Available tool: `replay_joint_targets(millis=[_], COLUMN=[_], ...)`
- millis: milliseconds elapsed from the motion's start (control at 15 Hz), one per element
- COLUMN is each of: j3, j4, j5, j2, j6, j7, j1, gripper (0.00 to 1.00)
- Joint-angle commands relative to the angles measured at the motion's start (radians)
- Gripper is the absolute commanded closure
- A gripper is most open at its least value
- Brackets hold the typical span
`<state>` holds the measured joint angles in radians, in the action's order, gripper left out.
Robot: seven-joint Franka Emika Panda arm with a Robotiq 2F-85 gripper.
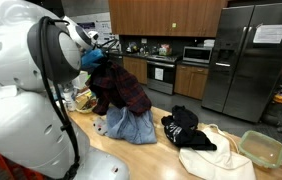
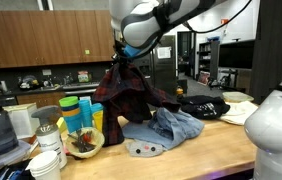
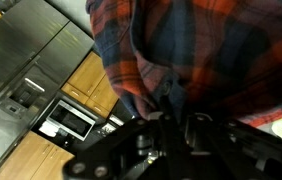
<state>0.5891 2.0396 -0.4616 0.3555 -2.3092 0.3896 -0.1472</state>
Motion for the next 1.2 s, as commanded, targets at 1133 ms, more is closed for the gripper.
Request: replay_joint_targets(millis=[1133], j3=[-0.117], j4=[-0.019], j5=[-0.007], j2=[0.167], j6=[0.012], j7=[0.06], j1=[0.053], gripper=[0.97])
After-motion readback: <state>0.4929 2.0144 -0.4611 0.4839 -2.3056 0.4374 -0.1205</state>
